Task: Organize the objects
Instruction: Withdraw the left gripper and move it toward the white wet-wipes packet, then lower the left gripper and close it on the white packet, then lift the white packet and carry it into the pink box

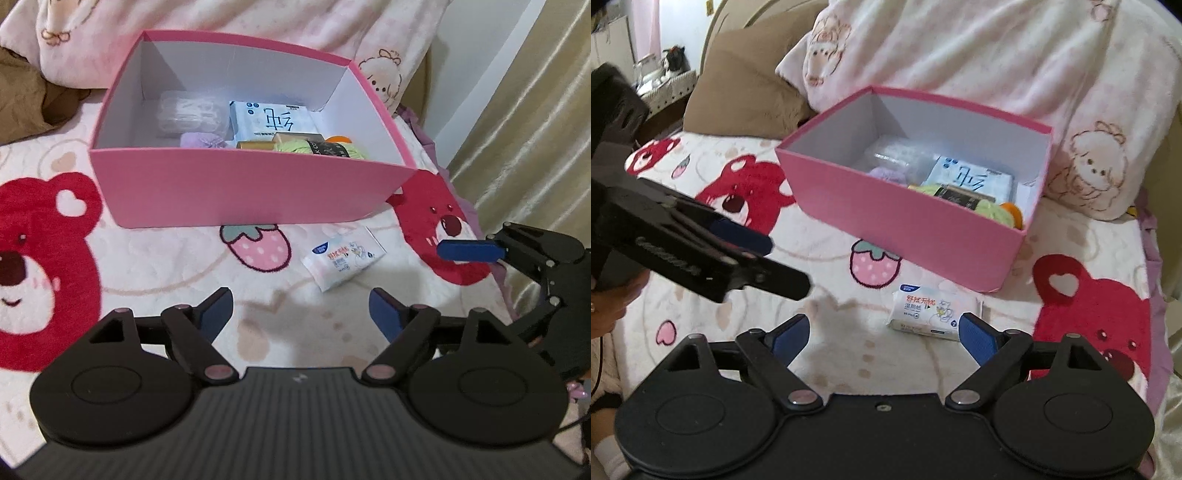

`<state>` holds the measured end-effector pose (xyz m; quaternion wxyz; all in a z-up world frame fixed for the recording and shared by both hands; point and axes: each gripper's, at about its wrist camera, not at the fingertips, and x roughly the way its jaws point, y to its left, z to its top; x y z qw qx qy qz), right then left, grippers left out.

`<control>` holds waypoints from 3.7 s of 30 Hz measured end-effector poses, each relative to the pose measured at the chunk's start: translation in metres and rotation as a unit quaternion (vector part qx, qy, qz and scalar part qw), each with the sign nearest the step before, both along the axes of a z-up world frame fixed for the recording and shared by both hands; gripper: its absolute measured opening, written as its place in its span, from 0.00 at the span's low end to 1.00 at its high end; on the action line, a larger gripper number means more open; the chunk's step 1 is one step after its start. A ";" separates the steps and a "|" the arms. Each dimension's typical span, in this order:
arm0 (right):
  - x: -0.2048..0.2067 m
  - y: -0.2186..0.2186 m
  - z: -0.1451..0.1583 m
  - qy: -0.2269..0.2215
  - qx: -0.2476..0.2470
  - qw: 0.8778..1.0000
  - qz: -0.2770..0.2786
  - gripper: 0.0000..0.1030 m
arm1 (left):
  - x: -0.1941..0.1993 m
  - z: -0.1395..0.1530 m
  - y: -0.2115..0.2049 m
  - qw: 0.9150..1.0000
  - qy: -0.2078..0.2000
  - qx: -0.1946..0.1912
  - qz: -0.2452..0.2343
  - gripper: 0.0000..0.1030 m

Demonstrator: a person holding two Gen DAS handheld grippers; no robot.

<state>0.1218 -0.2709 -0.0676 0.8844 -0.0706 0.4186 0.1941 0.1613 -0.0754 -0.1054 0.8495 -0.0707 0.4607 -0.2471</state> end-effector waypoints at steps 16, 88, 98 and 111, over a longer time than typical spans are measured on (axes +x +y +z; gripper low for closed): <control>0.040 -0.005 -0.075 -0.013 -0.041 0.997 -0.066 0.88 | 0.041 -0.071 -0.030 0.997 0.017 -0.069 0.024 0.70; -0.001 0.032 0.084 -0.154 0.042 0.986 -0.050 0.45 | 0.028 0.113 0.017 0.997 -0.048 -0.061 0.008 0.27; 0.106 0.024 0.095 -0.098 0.005 0.991 -0.089 0.38 | 0.132 0.109 -0.008 0.996 -0.015 -0.070 0.049 0.27; 0.210 0.002 0.009 0.007 0.004 0.984 -0.176 0.37 | 0.228 0.012 -0.046 0.993 0.075 -0.049 0.072 0.26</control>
